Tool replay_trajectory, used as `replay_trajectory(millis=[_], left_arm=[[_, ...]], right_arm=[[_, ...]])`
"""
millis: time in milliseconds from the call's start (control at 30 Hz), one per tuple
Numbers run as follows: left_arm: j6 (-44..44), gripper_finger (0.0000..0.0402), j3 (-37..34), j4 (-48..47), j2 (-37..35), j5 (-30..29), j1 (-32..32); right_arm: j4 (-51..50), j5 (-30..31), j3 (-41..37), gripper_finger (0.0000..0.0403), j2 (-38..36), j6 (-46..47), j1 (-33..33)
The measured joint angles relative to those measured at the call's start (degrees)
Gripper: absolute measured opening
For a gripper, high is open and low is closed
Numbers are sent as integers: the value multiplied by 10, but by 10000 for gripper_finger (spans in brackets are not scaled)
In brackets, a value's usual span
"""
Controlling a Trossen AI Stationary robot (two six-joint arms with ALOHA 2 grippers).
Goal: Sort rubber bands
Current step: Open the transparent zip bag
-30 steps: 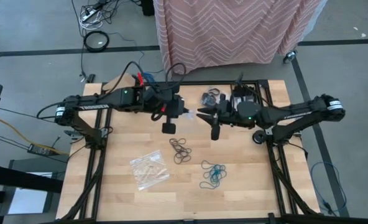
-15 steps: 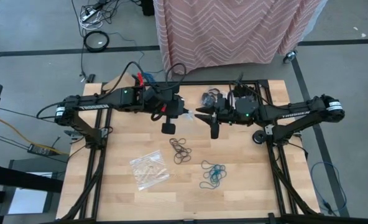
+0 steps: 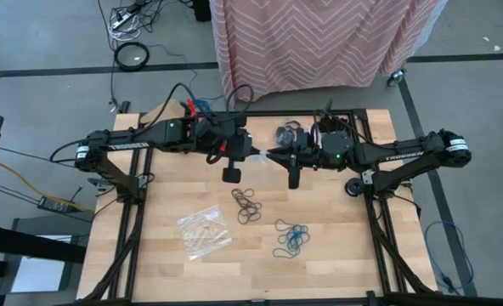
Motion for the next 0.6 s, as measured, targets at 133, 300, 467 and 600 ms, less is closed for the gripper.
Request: replay_trajectory(millis=[133, 300, 467, 600], left_arm=[[0, 1, 0, 6, 0, 2, 0], [0, 2, 0, 3, 0, 2, 0], [0, 16, 0, 3, 0, 4, 0], [-4, 37, 0, 1, 0, 62, 5]], right_arm=[[0, -8, 0, 9, 0, 0, 0], [3, -8, 0, 1, 0, 9, -1], [3, -8, 0, 0, 0, 19, -3], [2, -7, 0, 0, 0, 20, -3]])
